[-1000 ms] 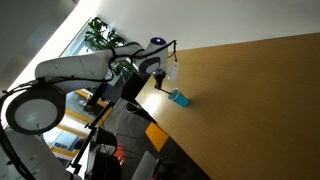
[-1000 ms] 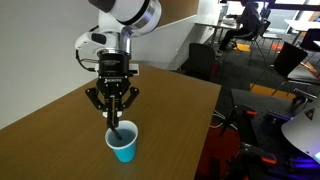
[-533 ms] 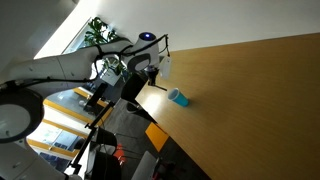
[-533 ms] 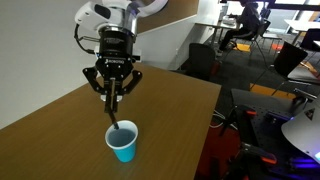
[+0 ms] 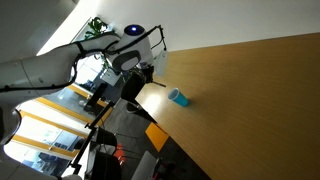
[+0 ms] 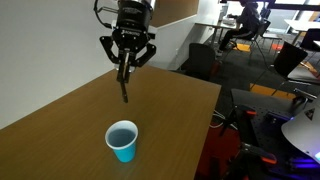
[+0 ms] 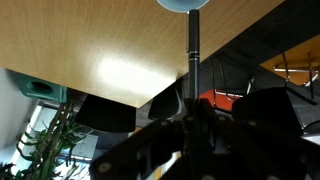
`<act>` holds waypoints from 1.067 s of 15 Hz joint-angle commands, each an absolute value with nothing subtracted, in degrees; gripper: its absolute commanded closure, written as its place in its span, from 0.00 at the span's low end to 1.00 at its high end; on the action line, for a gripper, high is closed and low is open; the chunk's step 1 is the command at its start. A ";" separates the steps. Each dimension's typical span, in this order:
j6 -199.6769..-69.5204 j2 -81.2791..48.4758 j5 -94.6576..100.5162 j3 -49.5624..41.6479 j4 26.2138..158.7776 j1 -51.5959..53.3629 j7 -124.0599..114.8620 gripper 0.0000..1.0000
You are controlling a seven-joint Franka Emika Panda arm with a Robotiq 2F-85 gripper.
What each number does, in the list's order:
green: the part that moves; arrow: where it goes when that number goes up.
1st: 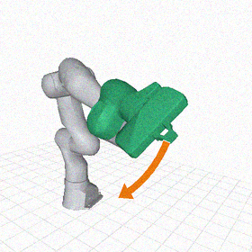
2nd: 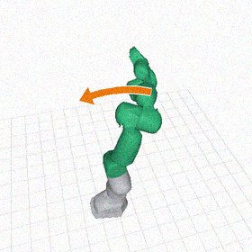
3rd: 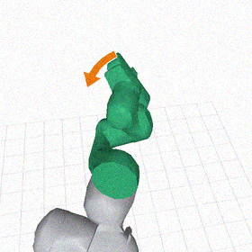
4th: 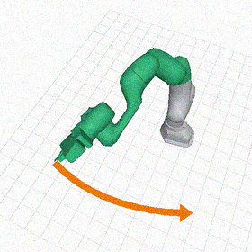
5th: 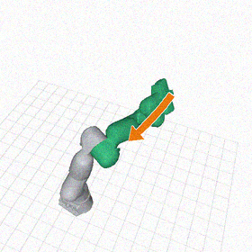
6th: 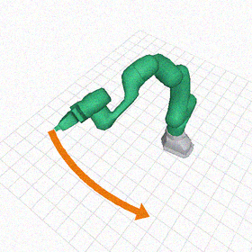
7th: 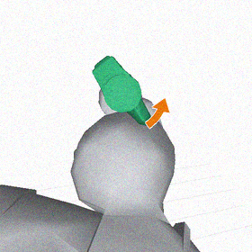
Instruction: Take the pen out of the light blue cup
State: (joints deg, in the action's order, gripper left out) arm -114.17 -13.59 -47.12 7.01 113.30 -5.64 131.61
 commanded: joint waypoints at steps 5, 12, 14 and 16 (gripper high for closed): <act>-124.35 -5.10 -48.79 0.70 122.00 -4.98 129.97 0.97; -140.47 -8.56 -46.23 -1.21 124.43 -4.71 120.19 0.97; -144.54 -10.22 -44.07 -1.25 124.62 -4.46 114.91 0.97; -147.87 -12.45 -40.34 -1.35 124.34 -4.31 108.32 0.97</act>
State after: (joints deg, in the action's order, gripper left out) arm -142.95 -10.17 -44.56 -0.68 124.41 -5.43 116.65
